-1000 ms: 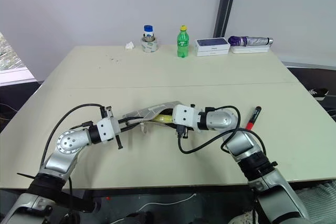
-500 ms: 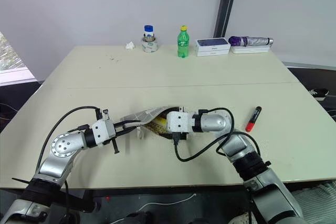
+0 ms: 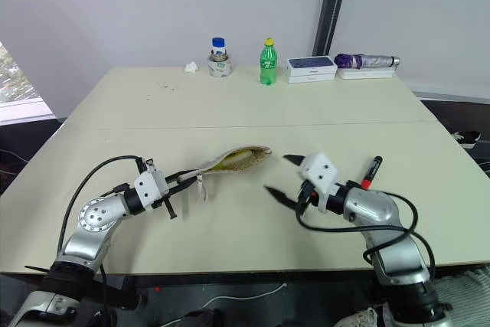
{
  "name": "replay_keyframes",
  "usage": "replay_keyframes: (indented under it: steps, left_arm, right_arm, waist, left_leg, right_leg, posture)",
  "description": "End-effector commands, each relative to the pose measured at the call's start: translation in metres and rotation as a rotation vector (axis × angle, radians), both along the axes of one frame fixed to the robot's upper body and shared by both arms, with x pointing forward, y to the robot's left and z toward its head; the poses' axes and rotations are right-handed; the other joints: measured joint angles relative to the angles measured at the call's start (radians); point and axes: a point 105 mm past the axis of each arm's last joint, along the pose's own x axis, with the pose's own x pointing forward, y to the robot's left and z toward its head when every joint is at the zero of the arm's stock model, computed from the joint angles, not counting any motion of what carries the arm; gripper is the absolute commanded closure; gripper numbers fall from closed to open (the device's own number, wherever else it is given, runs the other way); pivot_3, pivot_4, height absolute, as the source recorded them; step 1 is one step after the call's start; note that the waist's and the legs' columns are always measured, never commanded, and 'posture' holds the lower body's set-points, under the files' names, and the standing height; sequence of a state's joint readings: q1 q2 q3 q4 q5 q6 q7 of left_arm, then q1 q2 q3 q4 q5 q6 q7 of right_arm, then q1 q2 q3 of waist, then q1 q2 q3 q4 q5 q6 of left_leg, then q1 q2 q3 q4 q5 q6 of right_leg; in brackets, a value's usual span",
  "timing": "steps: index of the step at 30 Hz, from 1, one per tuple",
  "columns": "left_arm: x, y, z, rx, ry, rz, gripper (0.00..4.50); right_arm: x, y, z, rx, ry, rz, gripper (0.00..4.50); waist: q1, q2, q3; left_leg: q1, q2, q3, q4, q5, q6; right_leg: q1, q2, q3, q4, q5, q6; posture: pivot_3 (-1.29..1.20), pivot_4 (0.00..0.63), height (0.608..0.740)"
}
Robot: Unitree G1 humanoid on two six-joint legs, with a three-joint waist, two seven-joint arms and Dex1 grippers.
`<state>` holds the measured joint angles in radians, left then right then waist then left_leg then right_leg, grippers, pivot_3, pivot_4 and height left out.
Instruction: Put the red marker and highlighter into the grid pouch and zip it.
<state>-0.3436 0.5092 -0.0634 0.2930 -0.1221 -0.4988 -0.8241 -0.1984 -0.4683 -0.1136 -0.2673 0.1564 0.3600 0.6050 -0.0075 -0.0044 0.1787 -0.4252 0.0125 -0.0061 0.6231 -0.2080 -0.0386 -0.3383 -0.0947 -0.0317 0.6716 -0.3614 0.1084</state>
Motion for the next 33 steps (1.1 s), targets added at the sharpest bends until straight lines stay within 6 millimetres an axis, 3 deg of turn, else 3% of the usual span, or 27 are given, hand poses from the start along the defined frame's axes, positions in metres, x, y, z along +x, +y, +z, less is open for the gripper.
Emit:
replay_keyframes:
  steps: [1,7,16,19,25,26,29,33]
  left_arm:
    - [0.000,-0.006,0.005,0.005,-0.045,-0.021,4.50]
    - [-0.002,-0.011,0.002,0.020,-0.039,-0.042,4.50]
    - [-0.008,-0.005,0.001,0.034,-0.042,-0.025,4.50]
    - [-0.011,-0.005,0.000,0.033,-0.037,-0.019,4.50]
    - [-0.012,-0.007,0.001,0.030,-0.041,-0.017,4.50]
    - [-0.012,-0.007,0.001,0.029,-0.041,-0.016,4.50]
    - [-0.012,-0.009,0.000,0.028,-0.039,-0.019,4.50]
    - [-0.011,-0.011,0.001,0.027,-0.038,-0.023,4.50]
  right_arm:
    - [0.010,-0.062,0.011,0.101,-0.054,-0.454,0.04]
    - [0.010,-0.094,-0.009,0.120,0.026,-0.747,0.04]
    - [0.005,-0.108,-0.047,0.280,0.238,-0.921,0.04]
    - [0.007,-0.106,-0.048,0.324,0.260,-0.917,0.85]
    - [0.014,-0.102,-0.040,0.337,0.237,-0.888,4.01]
    - [0.015,-0.102,-0.038,0.355,0.226,-0.882,4.24]
    - [0.020,-0.091,-0.027,0.420,0.186,-0.778,4.21]
    - [0.018,-0.030,0.015,0.389,0.050,-0.259,4.21]
  waist:
    - [0.000,0.000,0.000]
    - [-0.003,0.000,0.000]
    - [-0.005,0.001,0.000]
    - [-0.004,0.001,0.000]
    - [-0.004,0.001,0.000]
    - [-0.004,0.001,0.000]
    - [-0.005,0.001,0.000]
    - [-0.007,0.001,0.000]
  left_leg:
    - [0.000,0.000,0.000,0.000,0.000,0.000]
    - [0.000,-0.001,0.001,-0.003,0.002,-0.003]
    - [0.000,0.000,0.001,-0.004,0.000,0.000]
    - [0.000,0.000,0.000,-0.005,0.000,0.000]
    - [0.000,0.000,0.000,-0.005,0.000,0.001]
    - [0.000,0.000,0.000,-0.005,0.000,0.001]
    - [0.000,0.000,0.000,-0.005,0.000,0.001]
    - [0.000,0.000,0.001,-0.005,0.000,0.001]
  right_leg:
    - [0.000,0.000,0.000,0.000,0.000,0.000]
    - [-0.002,0.000,0.001,-0.001,0.000,0.000]
    - [-0.002,0.000,0.002,-0.001,0.000,0.000]
    - [-0.002,0.000,0.002,-0.001,0.000,0.000]
    - [-0.003,0.000,0.002,-0.001,0.000,0.000]
    - [-0.003,0.000,0.002,-0.001,0.000,0.000]
    - [-0.003,0.000,0.002,-0.001,0.000,0.000]
    - [-0.004,0.000,0.003,-0.001,0.000,0.000]
  posture:
    - [0.00,0.150,0.740]
    - [0.00,0.150,0.740]
    - [0.00,0.150,0.740]
    - [0.00,0.150,0.740]
    - [0.00,0.150,0.740]
    - [0.00,0.150,0.740]
    - [0.00,0.150,0.740]
    - [0.00,0.150,0.740]
